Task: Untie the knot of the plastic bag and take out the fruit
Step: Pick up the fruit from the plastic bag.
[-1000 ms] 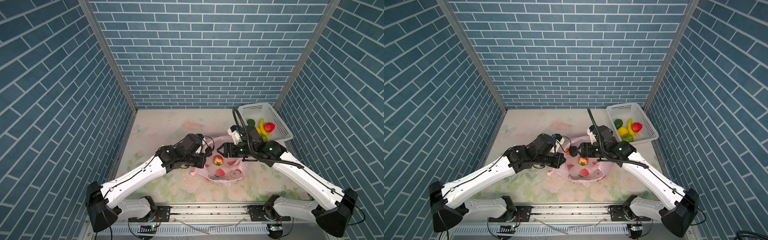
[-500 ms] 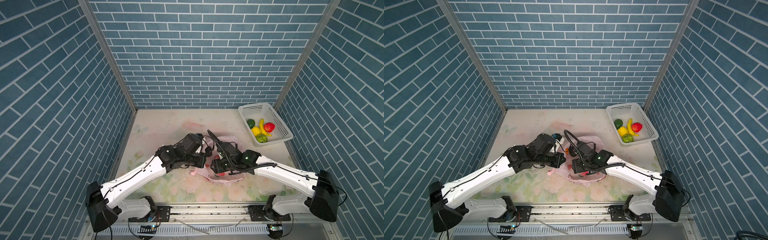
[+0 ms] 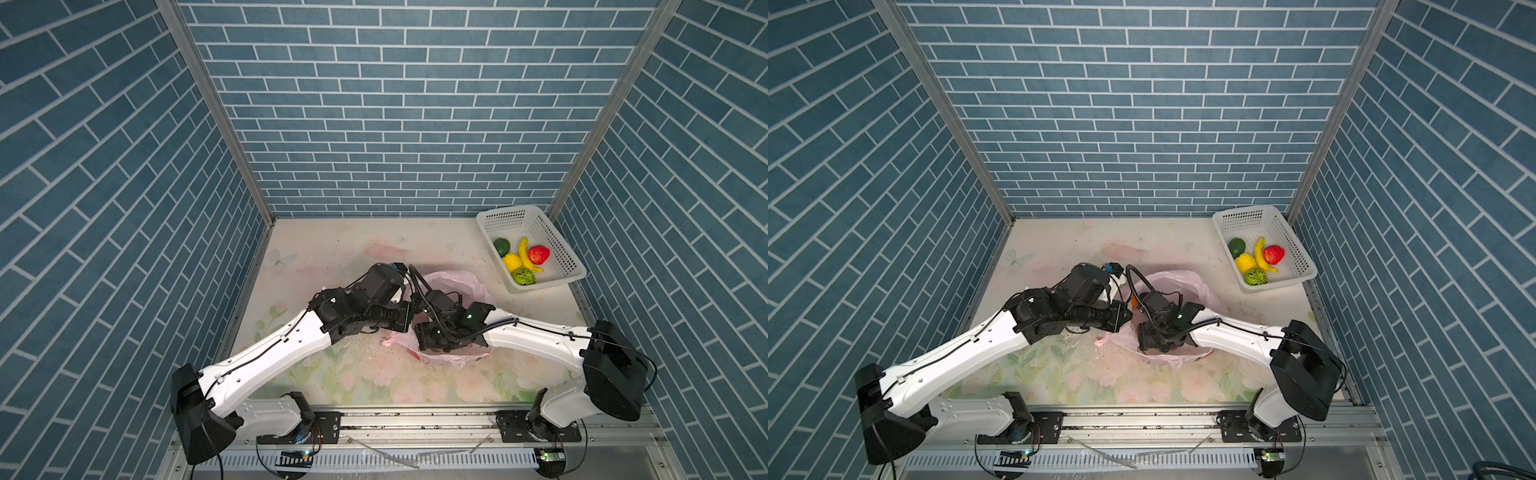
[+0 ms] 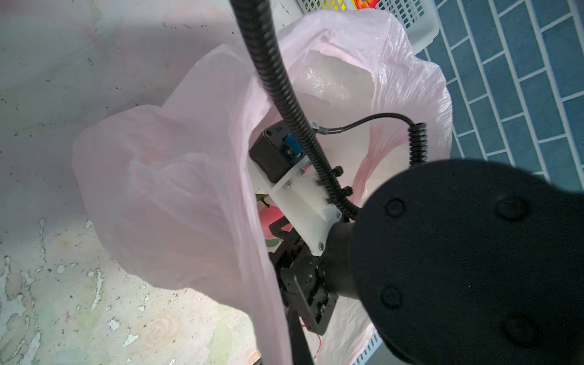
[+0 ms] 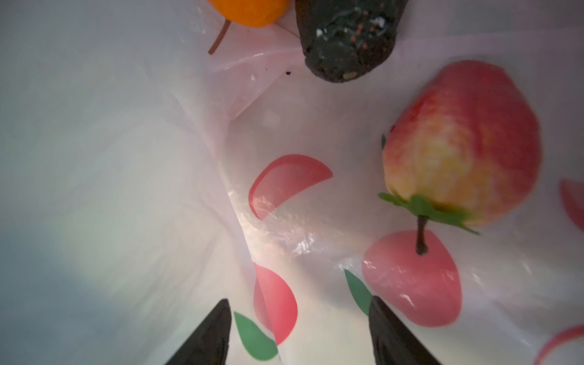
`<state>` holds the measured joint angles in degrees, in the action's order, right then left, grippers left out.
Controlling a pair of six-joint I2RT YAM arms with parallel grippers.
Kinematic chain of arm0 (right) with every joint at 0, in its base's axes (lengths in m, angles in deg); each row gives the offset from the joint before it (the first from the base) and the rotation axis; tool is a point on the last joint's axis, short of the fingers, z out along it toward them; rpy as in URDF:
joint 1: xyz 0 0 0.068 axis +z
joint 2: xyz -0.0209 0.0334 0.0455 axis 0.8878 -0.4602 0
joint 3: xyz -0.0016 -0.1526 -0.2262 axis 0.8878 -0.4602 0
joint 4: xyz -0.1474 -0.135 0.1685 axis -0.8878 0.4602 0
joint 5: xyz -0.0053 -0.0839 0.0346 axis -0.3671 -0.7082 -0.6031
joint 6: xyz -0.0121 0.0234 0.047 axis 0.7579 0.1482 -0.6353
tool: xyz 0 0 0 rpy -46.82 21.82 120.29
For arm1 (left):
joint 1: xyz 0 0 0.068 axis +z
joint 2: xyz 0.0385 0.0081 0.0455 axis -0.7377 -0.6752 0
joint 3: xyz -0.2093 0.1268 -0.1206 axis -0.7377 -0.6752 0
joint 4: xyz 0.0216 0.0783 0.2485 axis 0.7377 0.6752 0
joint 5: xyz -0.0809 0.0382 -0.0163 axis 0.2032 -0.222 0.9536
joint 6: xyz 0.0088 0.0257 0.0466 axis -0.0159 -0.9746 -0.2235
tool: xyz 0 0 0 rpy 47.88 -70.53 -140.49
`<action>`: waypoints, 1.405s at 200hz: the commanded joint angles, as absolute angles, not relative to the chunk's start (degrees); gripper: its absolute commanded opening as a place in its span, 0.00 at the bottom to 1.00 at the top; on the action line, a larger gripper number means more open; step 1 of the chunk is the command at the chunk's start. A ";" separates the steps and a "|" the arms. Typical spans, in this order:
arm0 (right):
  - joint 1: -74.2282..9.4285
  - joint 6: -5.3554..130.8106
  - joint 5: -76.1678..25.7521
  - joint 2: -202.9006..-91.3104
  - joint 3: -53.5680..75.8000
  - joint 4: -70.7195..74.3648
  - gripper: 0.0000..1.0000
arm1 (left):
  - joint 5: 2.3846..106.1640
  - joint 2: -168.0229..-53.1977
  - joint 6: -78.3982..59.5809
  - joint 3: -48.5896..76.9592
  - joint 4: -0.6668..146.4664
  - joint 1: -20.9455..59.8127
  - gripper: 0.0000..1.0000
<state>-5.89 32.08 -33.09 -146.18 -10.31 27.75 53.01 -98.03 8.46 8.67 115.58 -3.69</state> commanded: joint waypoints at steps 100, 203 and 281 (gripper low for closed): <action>-12.41 18.27 -40.20 -156.50 -9.69 5.32 0.81 | 56.16 -97.48 6.82 3.84 118.70 -3.53 0.00; -13.03 17.09 -47.43 -159.90 -8.24 -1.28 0.80 | 57.22 -98.81 6.53 4.11 117.44 -3.53 0.00; -14.55 17.27 -47.92 -165.38 -6.44 -5.28 0.61 | 57.78 -98.58 6.78 3.43 116.69 -3.53 0.00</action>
